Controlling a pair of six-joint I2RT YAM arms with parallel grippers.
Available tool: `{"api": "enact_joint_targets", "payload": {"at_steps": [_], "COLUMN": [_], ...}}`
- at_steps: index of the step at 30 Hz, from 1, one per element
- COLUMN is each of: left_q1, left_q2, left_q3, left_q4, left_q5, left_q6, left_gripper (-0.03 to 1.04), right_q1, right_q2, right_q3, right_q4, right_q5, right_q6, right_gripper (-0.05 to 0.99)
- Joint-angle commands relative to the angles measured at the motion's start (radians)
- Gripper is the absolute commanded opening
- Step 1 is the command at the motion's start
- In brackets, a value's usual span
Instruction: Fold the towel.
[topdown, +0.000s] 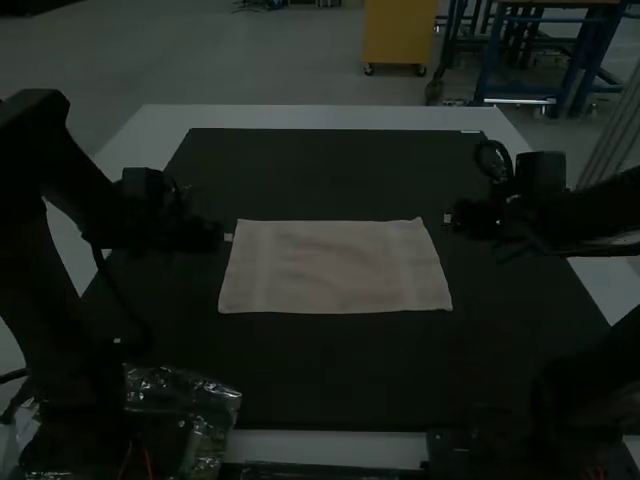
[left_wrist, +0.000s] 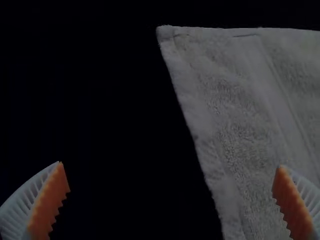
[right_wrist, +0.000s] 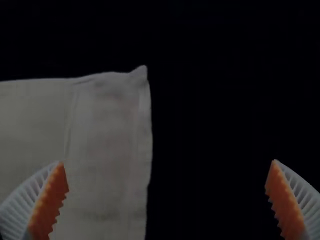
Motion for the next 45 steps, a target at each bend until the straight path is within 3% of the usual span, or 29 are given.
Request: {"api": "enact_joint_targets", "payload": {"at_steps": [1,15,32,43,45], "left_q1": [0.004,-0.016,-0.045,-0.053,-0.053], "left_q2": [0.022,0.200,0.306,0.329,0.335], "left_q3": [0.044,0.171,0.243,0.238,0.240], "left_q4": [0.036,0.047,0.041,0.015,-0.001], "left_q5": [0.023,0.018,0.017,0.006,0.006], "left_q6": [0.020,0.058,0.078,0.116,0.124], "left_gripper": [0.96,0.96,0.96,0.93,0.90], "right_q1": [0.043,0.118,0.132,0.181,0.176], "right_q2": [0.048,0.344,0.578,0.634,0.640], "right_q3": [0.013,0.130,0.236,0.251,0.253], "right_q4": [0.045,0.232,0.315,0.336,0.339], "right_q5": [-0.017,-0.003,0.009,0.121,0.120], "right_q6": [-0.011,-0.002,-0.006,-0.068,-0.065], "right_gripper": [0.90,0.90,0.90,0.90,0.91]}}
